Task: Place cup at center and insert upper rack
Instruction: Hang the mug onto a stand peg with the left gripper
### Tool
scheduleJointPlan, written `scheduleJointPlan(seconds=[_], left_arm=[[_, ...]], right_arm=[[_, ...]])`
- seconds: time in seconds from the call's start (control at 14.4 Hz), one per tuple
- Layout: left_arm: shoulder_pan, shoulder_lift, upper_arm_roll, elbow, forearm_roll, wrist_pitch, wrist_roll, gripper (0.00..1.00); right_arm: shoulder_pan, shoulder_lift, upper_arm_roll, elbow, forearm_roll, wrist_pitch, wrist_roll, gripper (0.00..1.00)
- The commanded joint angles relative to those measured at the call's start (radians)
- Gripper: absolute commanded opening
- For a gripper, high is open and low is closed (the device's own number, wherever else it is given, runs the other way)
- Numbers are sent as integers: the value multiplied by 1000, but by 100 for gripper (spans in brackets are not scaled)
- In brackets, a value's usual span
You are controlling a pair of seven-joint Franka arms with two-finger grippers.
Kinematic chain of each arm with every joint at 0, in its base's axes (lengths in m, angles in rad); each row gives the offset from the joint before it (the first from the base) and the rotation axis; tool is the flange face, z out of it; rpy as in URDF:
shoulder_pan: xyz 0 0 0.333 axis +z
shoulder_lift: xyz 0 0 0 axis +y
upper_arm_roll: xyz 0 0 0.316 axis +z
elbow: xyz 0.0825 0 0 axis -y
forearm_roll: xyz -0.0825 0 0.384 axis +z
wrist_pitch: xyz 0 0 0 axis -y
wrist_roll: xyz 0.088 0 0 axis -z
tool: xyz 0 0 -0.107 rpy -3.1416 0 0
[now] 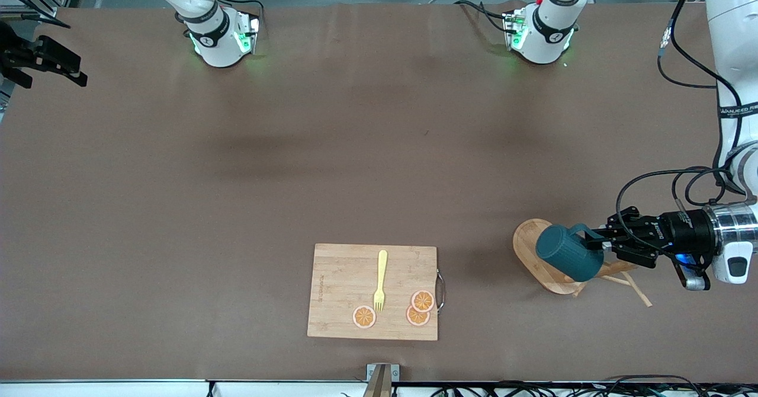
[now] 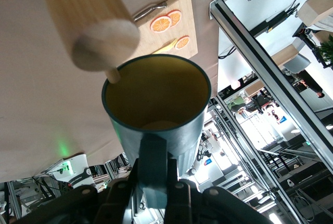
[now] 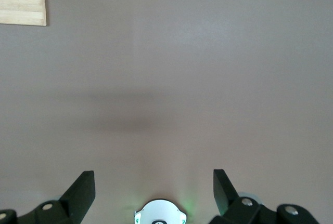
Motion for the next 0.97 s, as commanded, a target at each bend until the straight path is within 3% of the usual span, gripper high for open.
scheduleJointPlan(seconds=[0.0, 0.9], left_arm=[[13, -1, -3, 6, -15, -18, 15, 2], [70, 43, -2, 4, -13, -62, 102, 3]], right_arm=[[-19, -28, 13, -25, -5, 10, -14, 100], [-20, -28, 13, -25, -5, 10, -14, 100]])
